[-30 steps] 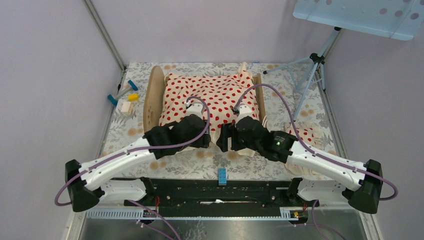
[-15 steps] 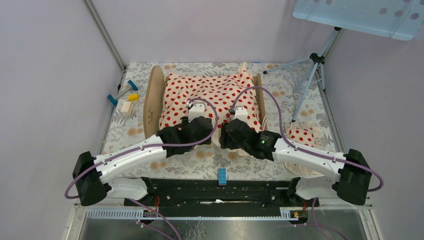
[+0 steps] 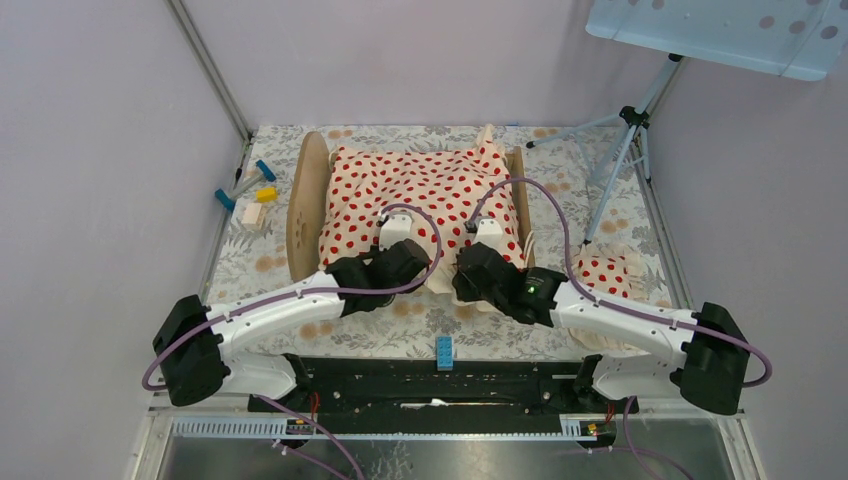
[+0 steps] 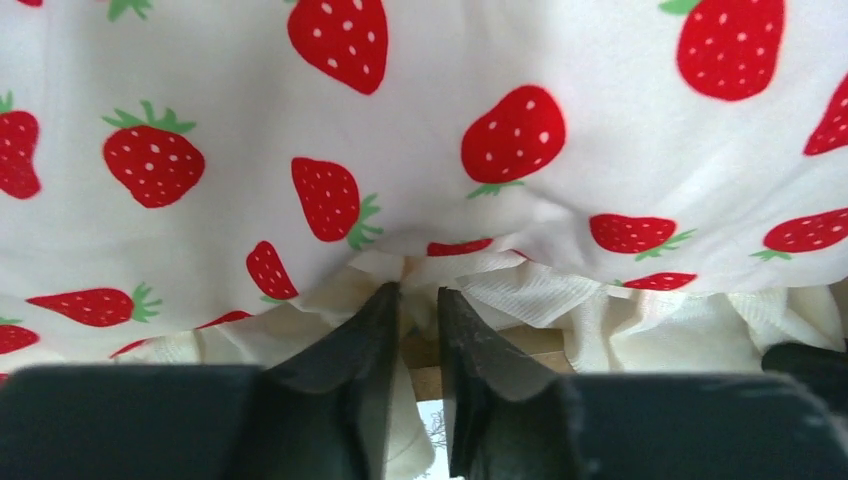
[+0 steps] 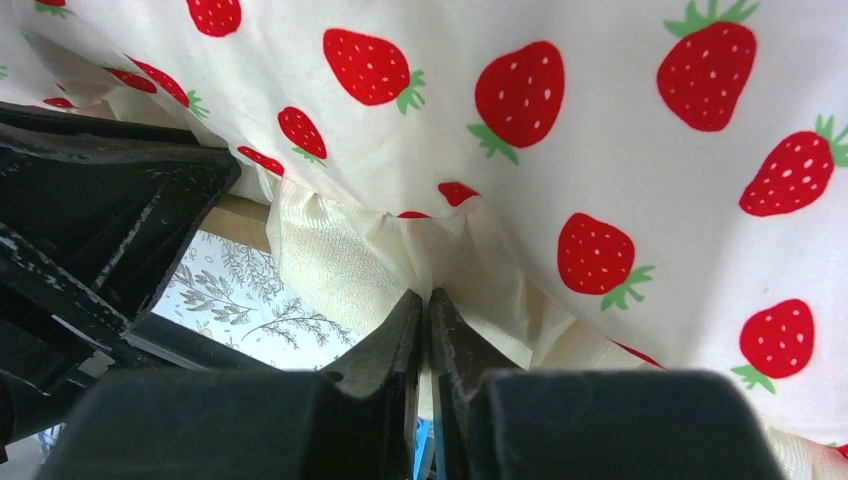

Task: Set up the pet bed
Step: Adjust the mattress on the bed frame.

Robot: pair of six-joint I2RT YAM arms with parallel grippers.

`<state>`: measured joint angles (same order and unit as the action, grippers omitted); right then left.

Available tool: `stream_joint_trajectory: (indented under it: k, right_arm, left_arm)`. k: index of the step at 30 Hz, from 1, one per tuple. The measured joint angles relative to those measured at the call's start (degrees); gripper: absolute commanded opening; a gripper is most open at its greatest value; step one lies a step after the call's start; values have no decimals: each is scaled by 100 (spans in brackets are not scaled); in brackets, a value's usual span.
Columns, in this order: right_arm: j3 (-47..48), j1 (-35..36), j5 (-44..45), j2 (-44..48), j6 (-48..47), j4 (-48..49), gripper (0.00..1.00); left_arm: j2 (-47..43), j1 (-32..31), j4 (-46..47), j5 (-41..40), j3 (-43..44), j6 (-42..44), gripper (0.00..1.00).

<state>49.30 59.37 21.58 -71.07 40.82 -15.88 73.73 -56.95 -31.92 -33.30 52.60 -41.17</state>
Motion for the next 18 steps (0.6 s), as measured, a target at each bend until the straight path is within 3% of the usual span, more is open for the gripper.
stream_joint_trajectory:
  k: [2,10,18]
  right_arm:
    - [-31,0,-2,44,15,-9,5]
    - [-76,0,-35,476,46,-42,0]
    - [-76,-2,-225,920,0,-52,0]
  left_arm:
    - [0,0,35,-7,-22,4,0]
    - [-192,0,-138,-55,-26,59,0]
    - [-1484,0,-389,44,24,411,0]
